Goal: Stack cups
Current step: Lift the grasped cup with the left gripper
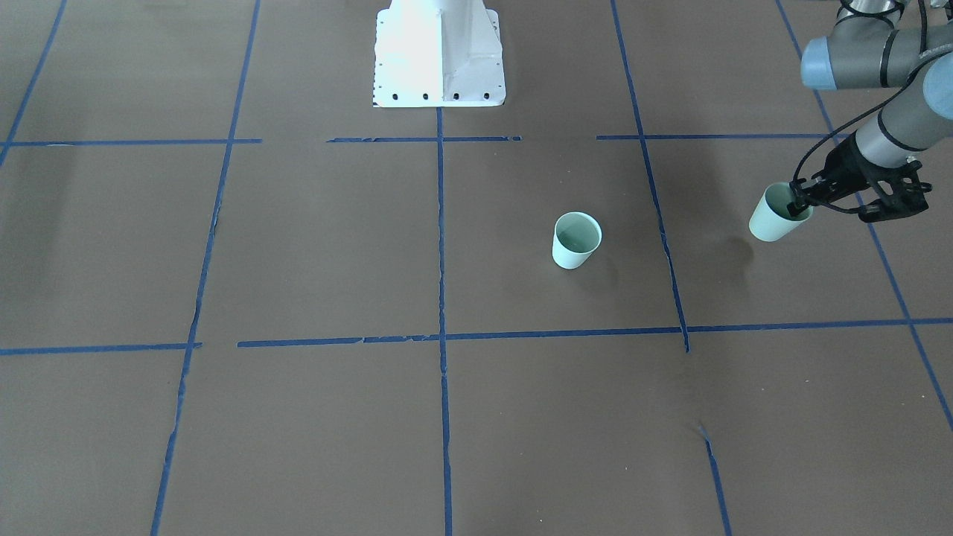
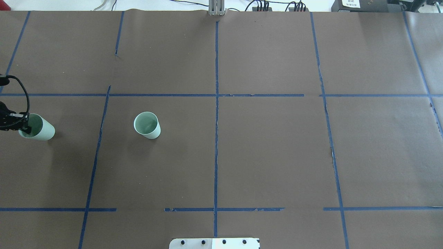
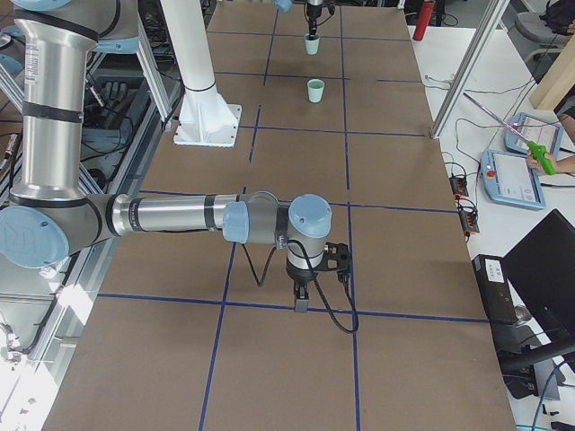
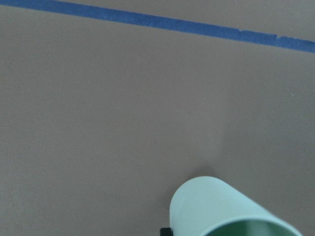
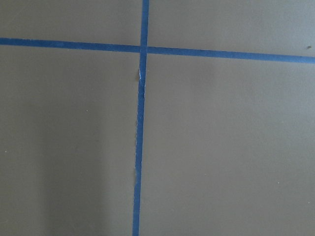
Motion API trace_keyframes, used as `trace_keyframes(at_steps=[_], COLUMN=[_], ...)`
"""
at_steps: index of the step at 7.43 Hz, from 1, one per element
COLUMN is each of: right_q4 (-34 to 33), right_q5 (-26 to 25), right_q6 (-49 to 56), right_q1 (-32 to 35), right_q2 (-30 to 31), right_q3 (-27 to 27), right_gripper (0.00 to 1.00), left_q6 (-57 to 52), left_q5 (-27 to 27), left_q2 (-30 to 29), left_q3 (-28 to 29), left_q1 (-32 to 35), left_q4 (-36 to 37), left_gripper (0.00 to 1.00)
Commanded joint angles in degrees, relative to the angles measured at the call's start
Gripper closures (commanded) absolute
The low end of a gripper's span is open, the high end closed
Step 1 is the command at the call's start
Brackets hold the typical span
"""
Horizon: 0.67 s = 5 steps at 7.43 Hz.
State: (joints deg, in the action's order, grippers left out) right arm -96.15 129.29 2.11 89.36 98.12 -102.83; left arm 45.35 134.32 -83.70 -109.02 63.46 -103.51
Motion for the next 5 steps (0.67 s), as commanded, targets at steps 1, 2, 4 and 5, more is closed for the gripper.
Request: trace_keyframes(at_steps=[1,2,4,5], right_q4=[0.0,0.0,0.0,0.0], right_q5=[0.0,0.0,0.0,0.0], right_q6=[0.0,0.0,0.0,0.0], right_q1=[0.02,0.02,0.02,0.02], right_q2=[-0.04,-0.04,-0.04,-0.04], right_q3=[-0.08,0.0,0.0,0.0], right_gripper=[0.0,0.0,0.0,0.0], left_q6=[-9.62,-11.84,-12.75,-7.87], left_q5=[1.39,1.04,1.47,3.21], left_q2=[-6.76,-16.05,-26.29,-29.21], left_q3=[-6.28,-6.38,-7.6,-8.14], left_q1=[9.98,13.5,14.51,13.2], left_q4=[21.64,33.69,49.74,51.11], left_gripper=[1.0,1.0,1.0,1.0])
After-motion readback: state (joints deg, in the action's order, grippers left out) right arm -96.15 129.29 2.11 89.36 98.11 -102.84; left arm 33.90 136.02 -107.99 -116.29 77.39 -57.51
